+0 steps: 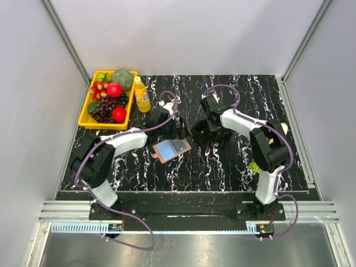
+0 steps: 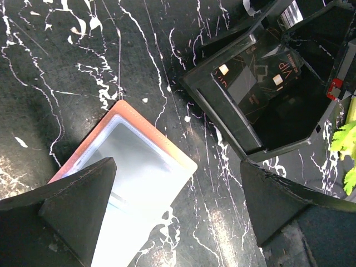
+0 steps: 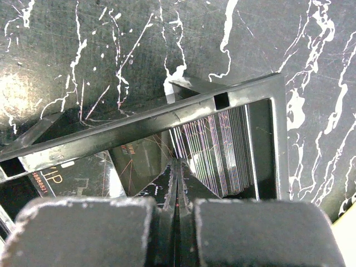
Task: Put the credit cards into the card holder
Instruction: Pick up the credit card from the storage box.
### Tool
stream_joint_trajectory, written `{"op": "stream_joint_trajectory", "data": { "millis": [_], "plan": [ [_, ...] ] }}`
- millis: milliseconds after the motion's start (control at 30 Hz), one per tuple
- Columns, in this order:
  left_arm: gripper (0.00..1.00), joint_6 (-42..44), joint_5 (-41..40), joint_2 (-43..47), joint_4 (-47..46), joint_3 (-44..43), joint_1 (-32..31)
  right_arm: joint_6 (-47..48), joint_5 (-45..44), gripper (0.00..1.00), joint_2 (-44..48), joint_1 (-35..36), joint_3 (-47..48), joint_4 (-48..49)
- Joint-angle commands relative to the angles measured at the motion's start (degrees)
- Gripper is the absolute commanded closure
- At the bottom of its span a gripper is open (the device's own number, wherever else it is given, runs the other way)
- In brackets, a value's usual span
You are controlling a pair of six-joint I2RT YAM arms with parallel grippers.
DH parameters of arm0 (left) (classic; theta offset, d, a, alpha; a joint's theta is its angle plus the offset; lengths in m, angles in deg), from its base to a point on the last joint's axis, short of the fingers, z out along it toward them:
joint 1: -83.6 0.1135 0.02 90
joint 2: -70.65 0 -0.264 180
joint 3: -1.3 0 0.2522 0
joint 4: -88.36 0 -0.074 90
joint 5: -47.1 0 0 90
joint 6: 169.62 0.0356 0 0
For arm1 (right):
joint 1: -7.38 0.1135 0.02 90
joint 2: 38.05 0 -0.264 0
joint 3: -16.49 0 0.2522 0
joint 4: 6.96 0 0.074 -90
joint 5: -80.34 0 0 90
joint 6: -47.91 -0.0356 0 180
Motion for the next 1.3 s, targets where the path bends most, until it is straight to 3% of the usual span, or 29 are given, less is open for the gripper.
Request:
{"op": "stream_joint_trajectory", "data": {
  "millis": [0,467,867,1233,1267],
  "plan": [
    [0.01,0.0,2.7,-1.9,-4.0,-3.1,-0.2,-0.5,8.4,1.0,2.9,0.1,0.6,-0.5],
    [0.02,-0.8,4.8,-5.7,-4.0,-4.8,-0.2,-3.7,20.9,0.96,7.1,-0.1,-0.5,1.0],
    [0.08,-2.1,7.1,-7.5,-5.9,-4.5,-0.5,-2.9,23.0,0.82,6.0,0.0,-1.5,0.9],
    [0.1,-2.1,7.1,-7.7,-5.8,-4.9,-0.5,-2.4,24.1,0.82,3.7,0.0,-1.2,0.2],
    [0.1,-2.1,7.1,-7.7,-5.7,-4.9,-0.5,-2.6,23.5,0.87,3.6,0.0,-1.1,0.1]
  ]
}}
